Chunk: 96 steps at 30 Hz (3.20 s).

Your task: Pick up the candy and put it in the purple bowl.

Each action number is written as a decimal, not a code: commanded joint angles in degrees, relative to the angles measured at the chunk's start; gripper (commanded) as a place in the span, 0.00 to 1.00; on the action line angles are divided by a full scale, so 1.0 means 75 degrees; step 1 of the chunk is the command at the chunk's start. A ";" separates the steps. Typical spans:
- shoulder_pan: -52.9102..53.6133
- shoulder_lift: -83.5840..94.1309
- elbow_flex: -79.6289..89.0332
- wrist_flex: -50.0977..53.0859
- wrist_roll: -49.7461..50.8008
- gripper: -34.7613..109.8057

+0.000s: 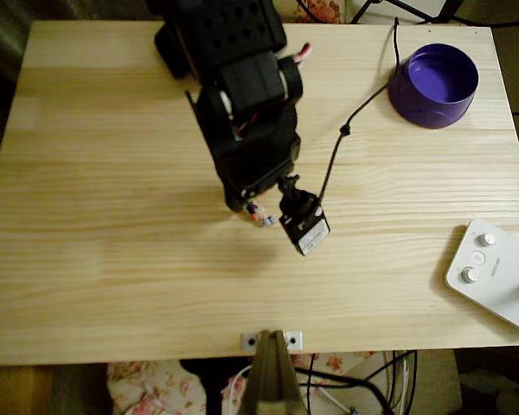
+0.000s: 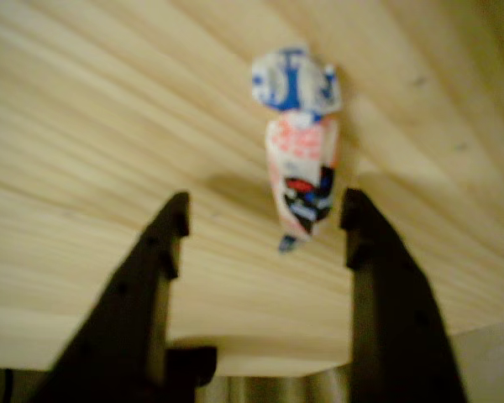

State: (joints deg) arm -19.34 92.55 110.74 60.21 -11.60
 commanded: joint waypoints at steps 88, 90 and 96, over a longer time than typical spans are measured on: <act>0.0668 0.3211 -0.1277 0.2660 -0.0176 0.29; 0.0621 0.3551 -0.1383 0.2953 -0.0176 0.29; 0.0398 0.4406 -0.1840 0.3832 -0.0176 0.29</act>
State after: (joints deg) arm -15.38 117.86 103.01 85.61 -12.30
